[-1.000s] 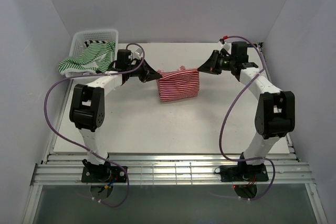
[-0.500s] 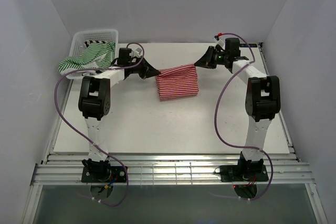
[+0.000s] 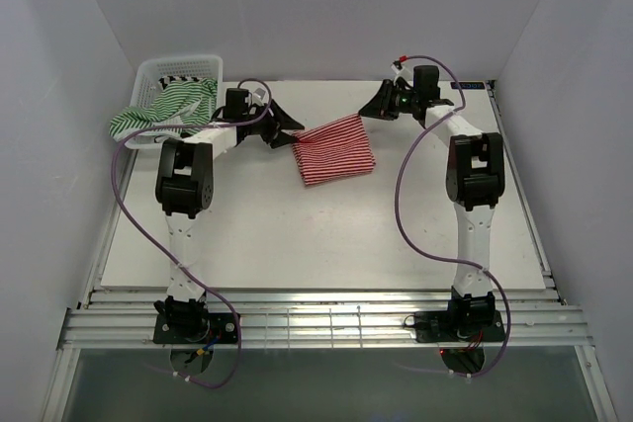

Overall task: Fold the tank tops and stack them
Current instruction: Fold the tank top

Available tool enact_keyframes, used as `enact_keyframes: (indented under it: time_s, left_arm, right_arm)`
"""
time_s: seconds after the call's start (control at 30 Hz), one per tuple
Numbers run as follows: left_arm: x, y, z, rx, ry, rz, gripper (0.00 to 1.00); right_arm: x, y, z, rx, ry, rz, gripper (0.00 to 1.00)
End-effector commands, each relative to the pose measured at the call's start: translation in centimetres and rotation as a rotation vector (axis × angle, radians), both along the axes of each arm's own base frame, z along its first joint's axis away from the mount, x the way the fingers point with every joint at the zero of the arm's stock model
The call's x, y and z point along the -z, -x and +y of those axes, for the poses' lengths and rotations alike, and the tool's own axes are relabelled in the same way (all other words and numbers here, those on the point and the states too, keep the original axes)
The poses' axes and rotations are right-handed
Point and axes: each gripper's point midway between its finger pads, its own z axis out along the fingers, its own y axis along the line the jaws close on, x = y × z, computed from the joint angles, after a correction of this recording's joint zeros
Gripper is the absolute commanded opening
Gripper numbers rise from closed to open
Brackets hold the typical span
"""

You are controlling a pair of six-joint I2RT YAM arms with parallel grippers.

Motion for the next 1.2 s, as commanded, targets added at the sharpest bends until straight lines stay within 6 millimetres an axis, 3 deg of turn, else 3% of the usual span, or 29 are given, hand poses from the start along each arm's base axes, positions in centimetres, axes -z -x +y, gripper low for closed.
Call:
enact_keyframes:
  time_s: [0.0,0.03,0.1,0.17,0.2,0.27,0.3,0.33,0.37,0.4,0.43,0.5,0.73,0.83,0.9,0.93,1.0,1.03,1.1,1.17]
  left_arm:
    - [-3.9,-2.1,0.9,-0.041,-0.018,-0.112,0.71]
    - [-4.3,-2.4,1.0,-0.056,-0.03,-0.122,0.96]
    - [-5.7,-2.4,1.2,-0.059,-0.037,-0.153,0.98]
    - [-6.7,-2.1,1.1,-0.049,-0.033,-0.171,0.98]
    - [-7.7,-1.8,1.1,-0.046,-0.036,-0.196,0.98]
    - [-8.0,-0.9,0.8,-0.04,-0.052,-0.204,0.98]
    - [-9.2,-0.3,0.7,-0.028,-0.063,-0.239,0.98]
    - [-9.7,0.1,0.6,-0.027,-0.076,-0.251,0.98]
    - [-9.5,0.6,-0.1,-0.021,-0.095,-0.255,0.98]
    - [-9.9,1.0,-0.4,-0.01,-0.113,-0.285,0.98]
    - [-10.6,1.3,-0.8,0.0,-0.121,-0.313,0.98]
    - [-10.6,1.7,-2.2,0.023,-0.146,-0.322,0.98]
    - [-4.5,0.6,-3.6,0.071,-0.216,-0.216,0.98]
    - [-4.0,-0.5,-3.7,0.06,-0.228,-0.225,0.98]
    - [-2.6,-1.3,-3.6,0.051,-0.251,-0.218,0.98]
    - [-3.1,-2.3,-3.6,0.034,-0.26,-0.244,0.98]
    - [-1.8,-3.1,-3.6,0.033,-0.278,-0.235,0.98]
    - [-2.5,-4.0,-3.7,0.019,-0.284,-0.26,0.98]
    - [-0.8,-4.6,-3.3,0.01,-0.311,-0.239,0.98]
    - [-0.7,-5.6,-2.6,-0.015,-0.321,-0.241,0.98]
  right_arm:
    - [-3.8,-2.0,0.9,-0.042,0.007,-0.165,0.28]
    - [-3.5,-2.0,0.9,-0.043,0.017,-0.147,0.36]
    - [-4.1,-1.9,0.7,-0.043,0.032,-0.148,0.58]
    - [-5.4,-1.4,0.6,-0.055,0.044,-0.176,0.73]
    - [-5.0,-0.5,0.6,-0.069,0.047,-0.152,0.95]
    - [-6.4,0.8,0.5,-0.086,0.058,-0.177,0.9]
    - [-6.4,1.5,0.5,-0.092,0.063,-0.172,0.9]
    - [-4.7,2.9,0.5,-0.103,0.071,-0.13,0.9]
    - [-5.7,3.8,0.5,-0.111,0.076,-0.154,0.9]
    - [-5.5,4.7,0.7,-0.121,0.079,-0.148,0.9]
    - [-4.0,5.9,0.8,-0.133,0.085,-0.112,0.9]
    - [-4.1,7.2,1.1,-0.153,0.089,-0.113,0.9]
    - [-1.1,10.1,2.1,-0.201,0.087,-0.048,0.9]
    - [0.4,11.1,2.4,-0.229,0.093,-0.023,0.9]
    - [1.6,11.8,2.6,-0.241,0.101,0.001,0.9]
    - [1.9,11.9,2.6,-0.246,0.105,0.002,0.9]
    - [3.0,12.3,2.6,-0.252,0.11,0.027,0.9]
    - [3.6,12.5,2.6,-0.258,0.114,0.037,0.9]
    - [4.3,12.7,2.3,-0.256,0.13,0.056,0.9]
    - [4.9,12.9,2.2,-0.259,0.14,0.062,0.9]
